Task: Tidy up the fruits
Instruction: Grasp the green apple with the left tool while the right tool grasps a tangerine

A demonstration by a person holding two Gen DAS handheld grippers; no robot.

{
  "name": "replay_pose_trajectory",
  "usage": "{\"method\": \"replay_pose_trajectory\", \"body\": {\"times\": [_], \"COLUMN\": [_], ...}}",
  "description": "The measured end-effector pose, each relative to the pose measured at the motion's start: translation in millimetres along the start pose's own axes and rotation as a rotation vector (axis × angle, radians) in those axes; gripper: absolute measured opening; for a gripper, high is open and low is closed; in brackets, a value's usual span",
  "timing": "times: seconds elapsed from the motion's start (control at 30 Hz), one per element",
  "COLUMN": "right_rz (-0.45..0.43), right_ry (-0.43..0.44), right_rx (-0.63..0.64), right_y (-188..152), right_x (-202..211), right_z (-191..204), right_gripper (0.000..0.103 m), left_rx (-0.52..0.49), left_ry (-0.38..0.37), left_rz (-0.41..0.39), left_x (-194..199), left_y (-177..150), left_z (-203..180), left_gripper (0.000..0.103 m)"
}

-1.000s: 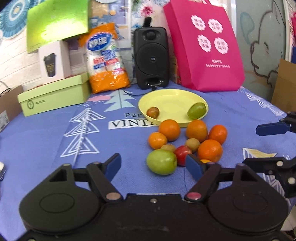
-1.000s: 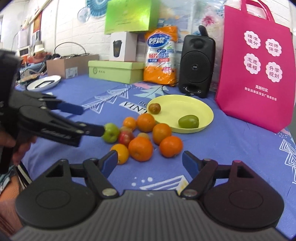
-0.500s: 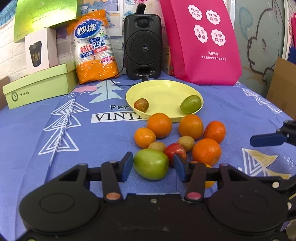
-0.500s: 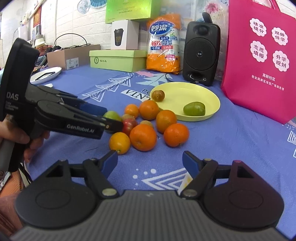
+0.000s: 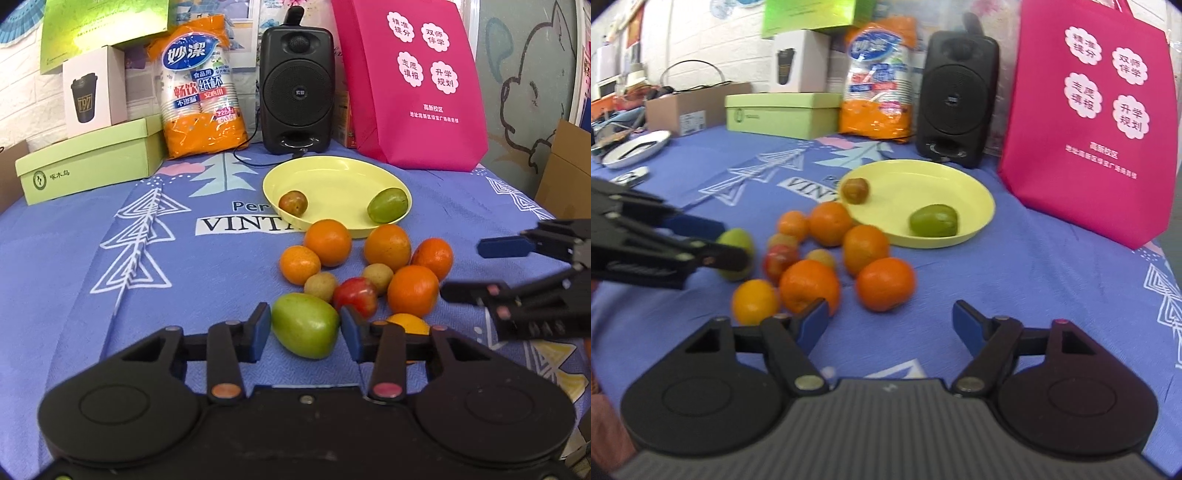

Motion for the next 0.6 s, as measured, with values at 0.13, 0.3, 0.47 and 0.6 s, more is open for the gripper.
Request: {"method": "replay_pose_trajectory", "body": {"times": [0.13,0.3,0.47,0.6], "right_rz": [0.025,0.025,0.019,0.013], "right_ry": [0.018,0.06,0.068,0.072], "right_rx": [-0.009,-0.04,-0.044,-0.036], "right_y": [4.0,9.5,10.4,7.7], "right_x": [-18.6,-31.2,-36.7,-30.5], "right_z": [-7.9,-9.4,-5.2,0.0], "right_gripper": [0.052,0.052,0.04,0.04], "left_rx": [-0.006,0.008,0.04,0.045], "left_ry": [0.007,0.013,-0.001,-0.003], "left_rz": [-0.001,0.02,0.015,0.011], "left_x": [-1.2,-5.8,-6.5,-6.6], "left_y": [-0.6,-3.0,-3.4,-2.7], "left_z": [-1.8,1.0,4.6,4.7], "left_gripper": [0.041,0.042,0.042,0.042]}}
Point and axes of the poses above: each gripper's, at about its wrist camera, not at the fingertips, and x roughly against the way its jaws point, z to its left, y to its top, the point moved 5 cm from there along -x, roughly the way its jaws point, and after that the axes turned 12 degrees about x, right-handed, at the moved point
